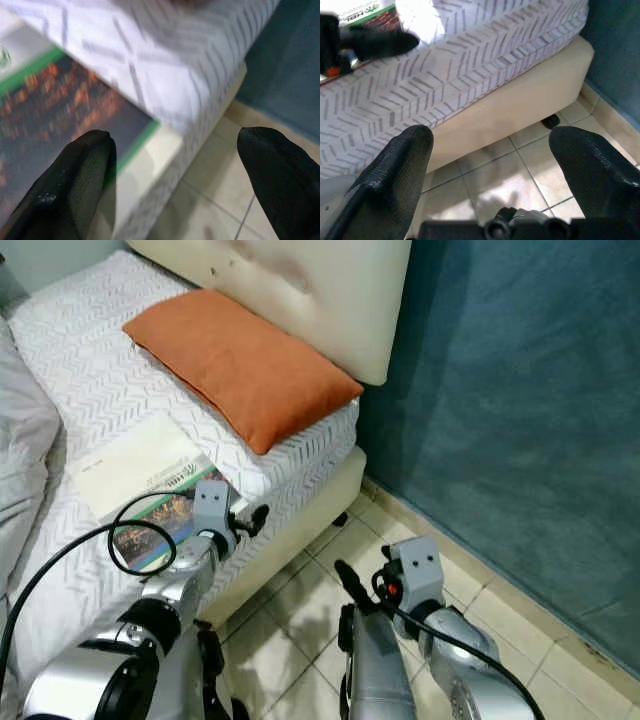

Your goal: Clean up the room

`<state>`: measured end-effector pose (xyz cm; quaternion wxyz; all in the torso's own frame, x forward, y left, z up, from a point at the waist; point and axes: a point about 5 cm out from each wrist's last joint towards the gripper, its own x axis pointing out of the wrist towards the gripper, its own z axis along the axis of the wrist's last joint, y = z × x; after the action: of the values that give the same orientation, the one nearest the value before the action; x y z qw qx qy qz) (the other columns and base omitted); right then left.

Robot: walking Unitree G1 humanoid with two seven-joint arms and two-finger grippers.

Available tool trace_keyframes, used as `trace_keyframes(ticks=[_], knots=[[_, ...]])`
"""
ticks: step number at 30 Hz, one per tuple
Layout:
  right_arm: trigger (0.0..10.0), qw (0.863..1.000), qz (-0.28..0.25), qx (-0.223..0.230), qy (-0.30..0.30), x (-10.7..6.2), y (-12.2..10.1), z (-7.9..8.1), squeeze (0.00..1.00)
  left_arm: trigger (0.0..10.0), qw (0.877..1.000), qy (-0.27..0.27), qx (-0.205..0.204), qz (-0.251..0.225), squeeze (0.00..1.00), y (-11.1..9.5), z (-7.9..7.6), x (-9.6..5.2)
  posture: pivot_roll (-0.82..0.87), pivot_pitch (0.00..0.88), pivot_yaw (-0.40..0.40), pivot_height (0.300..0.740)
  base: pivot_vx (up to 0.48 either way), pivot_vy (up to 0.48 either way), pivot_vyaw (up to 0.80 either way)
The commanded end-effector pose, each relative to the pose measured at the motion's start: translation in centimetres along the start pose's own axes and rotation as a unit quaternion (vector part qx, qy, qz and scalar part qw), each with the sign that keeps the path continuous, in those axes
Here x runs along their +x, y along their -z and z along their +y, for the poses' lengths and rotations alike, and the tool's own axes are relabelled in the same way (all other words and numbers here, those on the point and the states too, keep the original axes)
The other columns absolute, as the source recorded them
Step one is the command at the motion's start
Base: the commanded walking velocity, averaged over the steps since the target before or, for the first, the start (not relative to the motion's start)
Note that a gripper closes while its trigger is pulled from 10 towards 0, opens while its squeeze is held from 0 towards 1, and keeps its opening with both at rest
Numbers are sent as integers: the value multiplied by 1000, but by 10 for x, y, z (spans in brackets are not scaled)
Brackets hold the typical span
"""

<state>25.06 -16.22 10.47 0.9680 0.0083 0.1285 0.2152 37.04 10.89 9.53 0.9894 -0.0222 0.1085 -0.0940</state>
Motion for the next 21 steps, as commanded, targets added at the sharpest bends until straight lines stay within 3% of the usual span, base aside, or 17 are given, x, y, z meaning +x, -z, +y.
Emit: trace_keyframes(ticks=[1, 6, 13, 18, 21], knots=[[10000, 1000, 5, 2, -15, -3, 0, 4, 0, 10000, 1000, -11, -8, 4, 0, 0, 2, 0, -181, 239, 21, 570, 0, 0, 0], [10000, 1000, 11, 2, -22, -4, 2, 6, 0, 10000, 1000, -8, 10, -28, 0, -17, -1, 5, -183, 240, 20, 570, 0, 0, 0], [10000, 999, 16, 5, -28, -5, 4, 8, 0, 10000, 999, 13, 4, -33, 0, -15, -3, 4, -183, 238, 25, 570, 0, 0, 0], [10000, 999, 17, 14, -26, -8, 6, 8, 0, 10000, 997, 56, 4, -56, 0, -1, -8, -7, -181, 230, 30, 570, 0, 0, 0], [10000, 999, 11, 25, -18, -10, 8, 7, 0, 10000, 996, 66, 15, -63, 0, 14, -3, -25, -165, 204, 35, 570, 0, 0, 0]])
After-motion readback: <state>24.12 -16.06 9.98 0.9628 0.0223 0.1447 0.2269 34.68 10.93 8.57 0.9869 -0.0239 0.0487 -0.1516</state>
